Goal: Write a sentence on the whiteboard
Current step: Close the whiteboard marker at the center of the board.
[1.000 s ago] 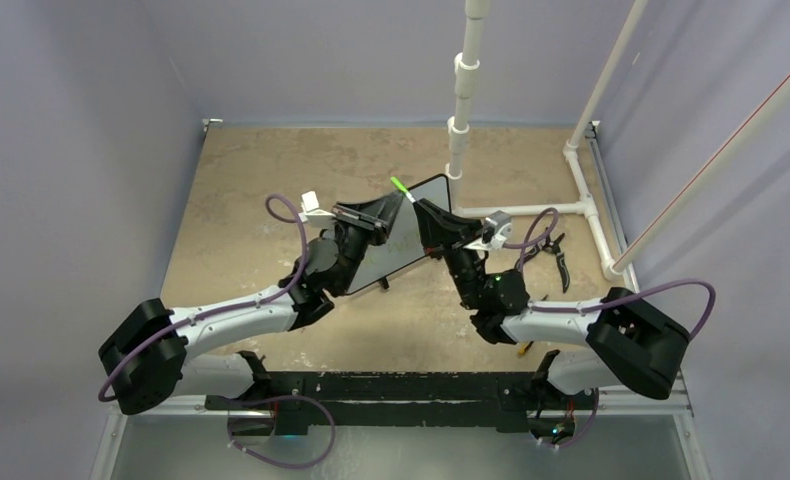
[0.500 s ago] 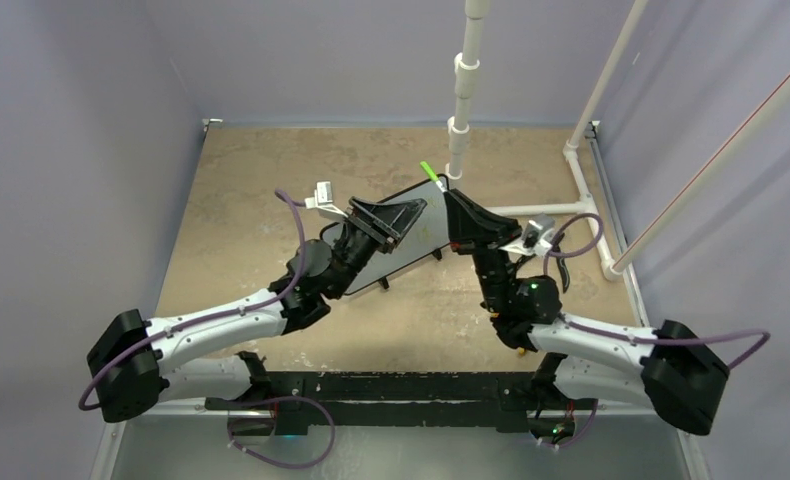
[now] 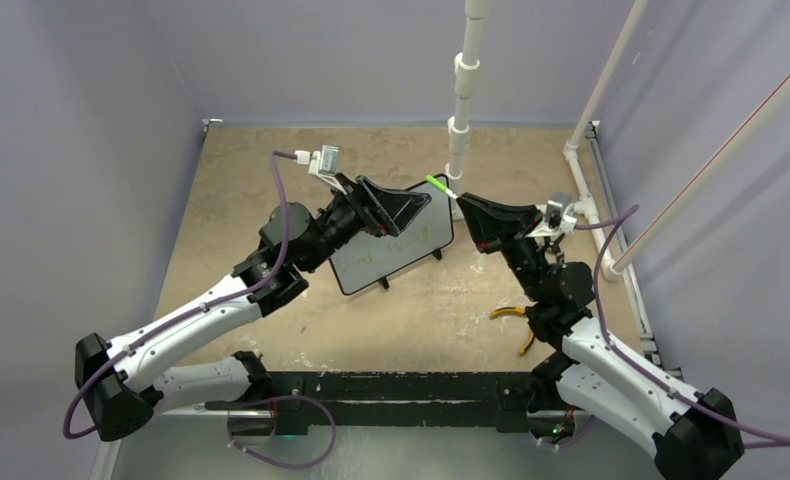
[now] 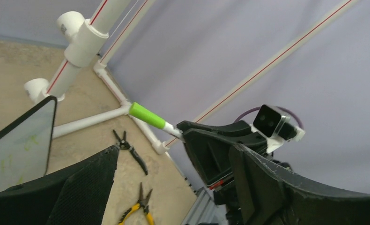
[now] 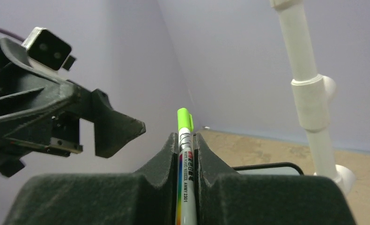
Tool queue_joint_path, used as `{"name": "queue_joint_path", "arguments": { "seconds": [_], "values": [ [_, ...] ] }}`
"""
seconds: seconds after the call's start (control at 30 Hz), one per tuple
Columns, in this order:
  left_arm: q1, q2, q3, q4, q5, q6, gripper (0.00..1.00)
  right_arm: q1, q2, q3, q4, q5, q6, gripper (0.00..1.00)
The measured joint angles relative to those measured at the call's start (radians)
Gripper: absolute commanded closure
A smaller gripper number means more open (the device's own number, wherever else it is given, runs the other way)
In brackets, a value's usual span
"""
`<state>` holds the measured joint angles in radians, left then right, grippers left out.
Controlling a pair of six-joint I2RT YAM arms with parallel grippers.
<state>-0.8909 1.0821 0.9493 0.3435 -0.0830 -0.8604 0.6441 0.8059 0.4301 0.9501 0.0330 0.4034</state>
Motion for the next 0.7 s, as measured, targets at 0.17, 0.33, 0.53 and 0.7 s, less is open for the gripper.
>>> {"name": "queue_joint_path", "arguments": {
  "seconds": [0.17,0.33,0.53,0.7],
  "values": [
    [0.051,-0.031,0.022,-0.151,0.102,0.089,0.12,-0.094,-0.037,0.0,-0.054,-0.229,0.103,1.0],
    [0.095,-0.03,0.045,-0.249,0.209,0.146,0.17,-0.155,-0.01,0.0,-0.045,-0.459,0.203,1.0],
    [0.129,-0.038,0.045,-0.283,0.317,0.185,0.24,-0.243,0.093,-0.024,0.124,-0.681,0.379,1.0],
    [0.145,-0.048,0.045,-0.29,0.397,0.193,0.38,-0.279,0.18,-0.04,0.286,-0.791,0.516,1.0]
  ]
}}
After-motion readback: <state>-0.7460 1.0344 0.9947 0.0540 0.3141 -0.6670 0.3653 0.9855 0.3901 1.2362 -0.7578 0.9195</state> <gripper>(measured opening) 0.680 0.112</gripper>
